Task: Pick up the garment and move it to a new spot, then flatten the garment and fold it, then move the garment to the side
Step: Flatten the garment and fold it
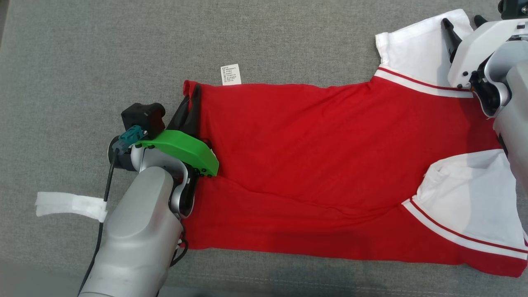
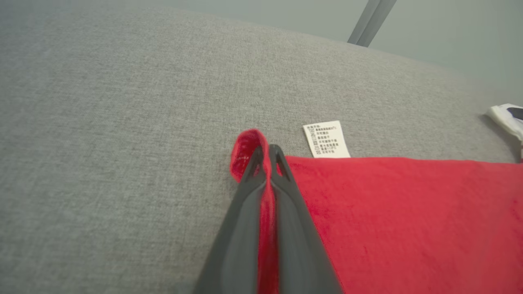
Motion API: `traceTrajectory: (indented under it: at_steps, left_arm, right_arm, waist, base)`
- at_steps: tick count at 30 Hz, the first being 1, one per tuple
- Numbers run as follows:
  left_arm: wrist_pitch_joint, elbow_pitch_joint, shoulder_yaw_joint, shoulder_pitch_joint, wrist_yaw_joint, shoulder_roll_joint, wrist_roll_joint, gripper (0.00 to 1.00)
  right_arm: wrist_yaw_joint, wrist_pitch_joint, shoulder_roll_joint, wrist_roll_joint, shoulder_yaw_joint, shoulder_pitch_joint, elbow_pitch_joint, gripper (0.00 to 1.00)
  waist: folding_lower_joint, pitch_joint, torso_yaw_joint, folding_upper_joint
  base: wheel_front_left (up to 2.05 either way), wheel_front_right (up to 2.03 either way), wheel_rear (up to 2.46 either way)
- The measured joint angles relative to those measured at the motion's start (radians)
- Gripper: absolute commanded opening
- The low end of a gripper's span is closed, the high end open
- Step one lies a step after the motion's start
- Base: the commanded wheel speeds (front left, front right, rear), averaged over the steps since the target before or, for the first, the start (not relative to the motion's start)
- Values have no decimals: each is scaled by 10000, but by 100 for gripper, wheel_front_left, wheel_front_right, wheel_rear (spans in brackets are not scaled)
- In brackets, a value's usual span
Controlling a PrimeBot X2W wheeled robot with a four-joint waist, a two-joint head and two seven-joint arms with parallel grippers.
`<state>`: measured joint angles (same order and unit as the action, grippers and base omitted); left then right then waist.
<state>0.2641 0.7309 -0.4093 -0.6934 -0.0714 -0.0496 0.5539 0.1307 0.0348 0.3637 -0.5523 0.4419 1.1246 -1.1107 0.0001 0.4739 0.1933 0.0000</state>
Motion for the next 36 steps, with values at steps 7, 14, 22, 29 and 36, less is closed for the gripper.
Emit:
traceTrajectory:
  at_steps: [7,14,22,29,36]
  left_arm:
    - [0,-25,-46,-34,148,-2,79,0]
    - [0,148,447,37,186,10,-127,0]
    - [-2,520,1651,582,-42,15,-938,0]
    - [0,378,2479,1248,-332,13,-1630,0]
    - [0,-98,2832,2200,-522,4,-2098,0]
  right_arm:
    - [6,-617,-142,-242,337,183,-40,0]
    - [8,-1768,21,-796,671,-67,470,0]
    - [8,-2692,635,-2159,1430,-1398,2205,0]
    - [6,-2924,1089,-3001,1685,-2993,3720,0]
    - [4,-2968,1179,-3327,1197,-4812,5089,0]
  waist:
    - [0,150,62,0]
    - [0,-201,-218,0]
    - [-1,-924,-768,1]
    - [-1,-1603,-1170,0]
    - [-2,-2392,-1445,0]
  base:
    - [0,0,0]
    - [0,0,0]
    - [0,0,0]
    - [0,0,0]
    - [0,0,0]
